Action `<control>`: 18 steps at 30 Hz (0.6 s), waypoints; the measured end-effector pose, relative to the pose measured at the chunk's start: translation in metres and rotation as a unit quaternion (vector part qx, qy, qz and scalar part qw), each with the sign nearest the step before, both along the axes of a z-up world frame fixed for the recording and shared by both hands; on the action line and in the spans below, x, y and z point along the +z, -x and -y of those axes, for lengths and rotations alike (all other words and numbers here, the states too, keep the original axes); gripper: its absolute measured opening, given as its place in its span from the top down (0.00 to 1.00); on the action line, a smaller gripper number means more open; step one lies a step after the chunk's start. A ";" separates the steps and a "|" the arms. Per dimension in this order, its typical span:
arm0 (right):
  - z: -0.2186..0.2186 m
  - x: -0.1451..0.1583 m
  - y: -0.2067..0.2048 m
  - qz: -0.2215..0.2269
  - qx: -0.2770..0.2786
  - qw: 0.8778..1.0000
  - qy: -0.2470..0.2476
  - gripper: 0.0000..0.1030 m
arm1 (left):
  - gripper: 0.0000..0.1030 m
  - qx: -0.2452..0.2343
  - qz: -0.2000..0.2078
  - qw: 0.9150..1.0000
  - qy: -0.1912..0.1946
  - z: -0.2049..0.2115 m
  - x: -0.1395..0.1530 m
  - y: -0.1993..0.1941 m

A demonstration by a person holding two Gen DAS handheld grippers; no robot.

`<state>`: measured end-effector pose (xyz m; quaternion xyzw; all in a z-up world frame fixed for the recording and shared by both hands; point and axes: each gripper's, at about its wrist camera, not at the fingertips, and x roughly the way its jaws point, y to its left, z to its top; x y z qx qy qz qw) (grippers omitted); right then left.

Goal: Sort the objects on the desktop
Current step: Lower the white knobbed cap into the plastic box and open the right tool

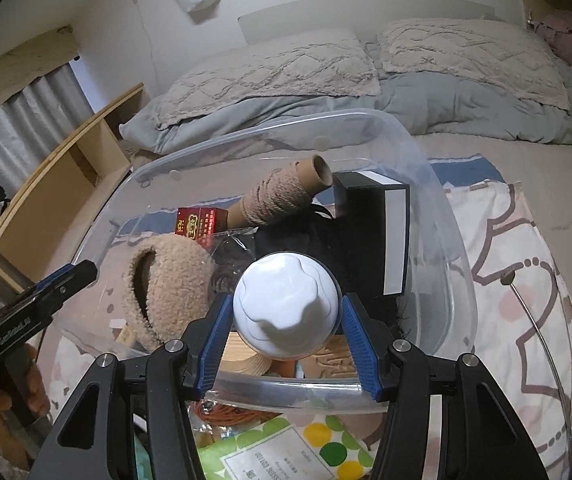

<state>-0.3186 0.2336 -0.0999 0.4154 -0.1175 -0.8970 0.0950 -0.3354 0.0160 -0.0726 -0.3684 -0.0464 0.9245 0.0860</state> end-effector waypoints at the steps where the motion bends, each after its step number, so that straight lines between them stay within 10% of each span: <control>1: 0.000 -0.001 0.001 0.000 -0.001 1.000 0.000 0.45 | 0.28 -0.001 -0.001 1.000 0.000 -0.001 0.000 -0.001; 18: 0.014 -0.009 0.009 0.014 0.009 0.996 -0.083 0.45 | 0.28 -0.012 -0.004 1.000 0.013 -0.010 -0.002 -0.009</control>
